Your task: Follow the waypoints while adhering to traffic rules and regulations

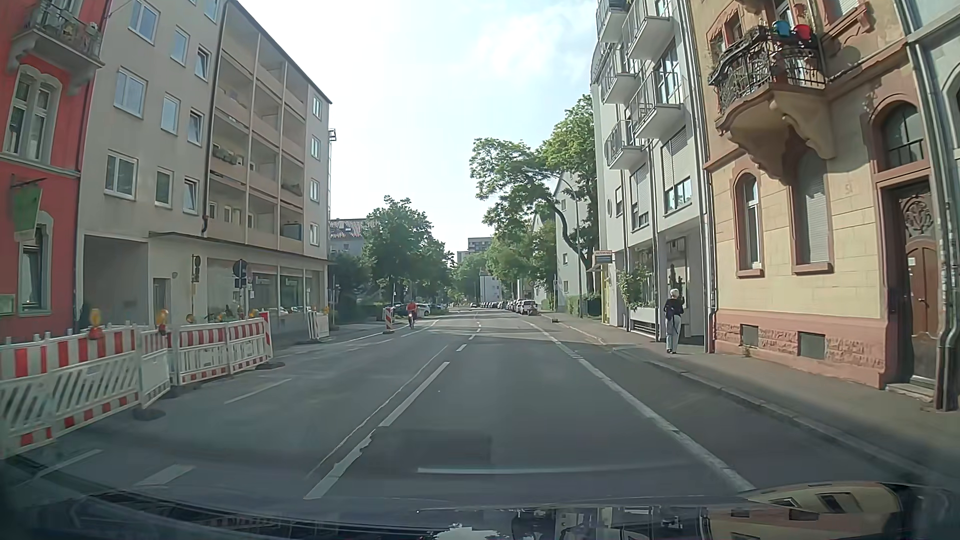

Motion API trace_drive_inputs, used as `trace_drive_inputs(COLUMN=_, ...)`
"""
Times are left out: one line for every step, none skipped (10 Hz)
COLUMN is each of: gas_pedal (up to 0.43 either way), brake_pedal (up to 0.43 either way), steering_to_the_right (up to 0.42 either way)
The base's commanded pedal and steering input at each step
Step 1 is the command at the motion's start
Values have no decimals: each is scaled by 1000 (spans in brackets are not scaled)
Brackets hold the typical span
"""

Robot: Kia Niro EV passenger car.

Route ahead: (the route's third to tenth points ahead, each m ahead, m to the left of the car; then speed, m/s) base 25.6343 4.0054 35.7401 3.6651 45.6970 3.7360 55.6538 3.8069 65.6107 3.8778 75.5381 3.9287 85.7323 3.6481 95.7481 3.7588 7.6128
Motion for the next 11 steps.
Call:
trace_drive_inputs(gas_pedal=150, brake_pedal=0, steering_to_the_right=6)
trace_drive_inputs(gas_pedal=150, brake_pedal=0, steering_to_the_right=4)
trace_drive_inputs(gas_pedal=150, brake_pedal=0, steering_to_the_right=1)
trace_drive_inputs(gas_pedal=138, brake_pedal=0, steering_to_the_right=2)
trace_drive_inputs(gas_pedal=138, brake_pedal=0, steering_to_the_right=2)
trace_drive_inputs(gas_pedal=130, brake_pedal=0, steering_to_the_right=1)
trace_drive_inputs(gas_pedal=130, brake_pedal=0, steering_to_the_right=1)
trace_drive_inputs(gas_pedal=130, brake_pedal=0, steering_to_the_right=1)
trace_drive_inputs(gas_pedal=130, brake_pedal=0, steering_to_the_right=1)
trace_drive_inputs(gas_pedal=130, brake_pedal=0, steering_to_the_right=1)
trace_drive_inputs(gas_pedal=118, brake_pedal=0, steering_to_the_right=1)
